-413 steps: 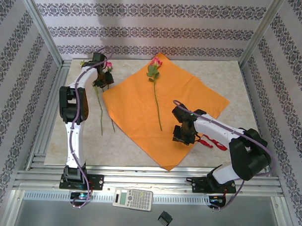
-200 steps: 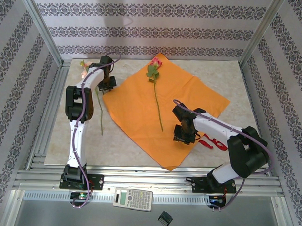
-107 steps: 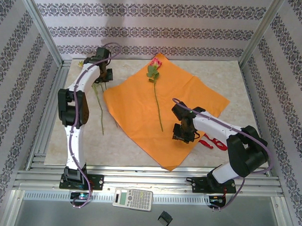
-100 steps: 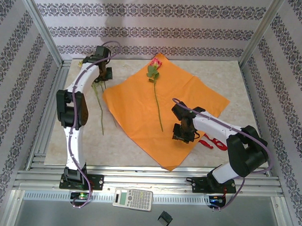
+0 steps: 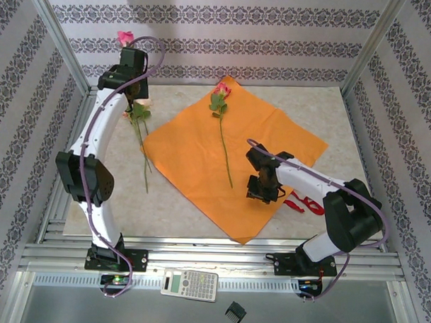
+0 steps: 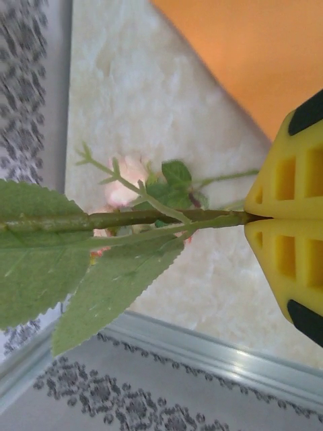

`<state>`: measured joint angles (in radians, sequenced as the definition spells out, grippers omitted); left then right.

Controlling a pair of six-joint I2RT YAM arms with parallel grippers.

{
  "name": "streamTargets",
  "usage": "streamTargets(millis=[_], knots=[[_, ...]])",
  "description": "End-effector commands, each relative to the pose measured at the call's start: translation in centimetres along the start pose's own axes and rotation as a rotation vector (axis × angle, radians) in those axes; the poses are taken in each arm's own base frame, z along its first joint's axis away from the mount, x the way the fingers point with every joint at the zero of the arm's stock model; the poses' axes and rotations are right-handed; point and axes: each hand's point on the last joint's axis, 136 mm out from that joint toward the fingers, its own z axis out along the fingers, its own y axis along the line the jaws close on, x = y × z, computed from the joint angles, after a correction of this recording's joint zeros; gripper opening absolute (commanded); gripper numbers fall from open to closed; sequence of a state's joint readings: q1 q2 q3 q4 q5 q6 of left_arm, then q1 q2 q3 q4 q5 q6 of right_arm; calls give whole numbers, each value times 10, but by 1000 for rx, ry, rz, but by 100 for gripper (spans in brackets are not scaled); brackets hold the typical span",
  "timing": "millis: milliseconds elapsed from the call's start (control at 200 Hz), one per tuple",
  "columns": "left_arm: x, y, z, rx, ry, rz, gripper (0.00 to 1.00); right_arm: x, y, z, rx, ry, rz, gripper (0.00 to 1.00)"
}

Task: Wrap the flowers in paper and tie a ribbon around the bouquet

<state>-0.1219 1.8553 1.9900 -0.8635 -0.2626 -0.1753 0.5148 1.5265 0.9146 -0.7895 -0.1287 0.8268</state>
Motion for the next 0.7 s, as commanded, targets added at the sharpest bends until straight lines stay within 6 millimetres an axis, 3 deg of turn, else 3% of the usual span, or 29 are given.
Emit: streamTargets(millis=[0,95,185,305,465,694], knots=[[-10,-64,-45,361,-28,-108,0,-7,-8,-10,-11,-28,6,32],[-5,-147,-57,727,27,-206,0,-11,-16,-14,-26,-38,31,32],[7,-220,-59,948,71,-246,0,-16,-23,-17,-45,-45,55,32],[12,-285,-43,1096,59,-309,0,-21,-29,-26,-68,-66,72,32],[19,-338,1,1178,66,-365,0,-23,-36,-36,-98,-89,104,32],[66,-369,73,1117,209,-333,0,-15,-46,-42,-113,-97,121,33]])
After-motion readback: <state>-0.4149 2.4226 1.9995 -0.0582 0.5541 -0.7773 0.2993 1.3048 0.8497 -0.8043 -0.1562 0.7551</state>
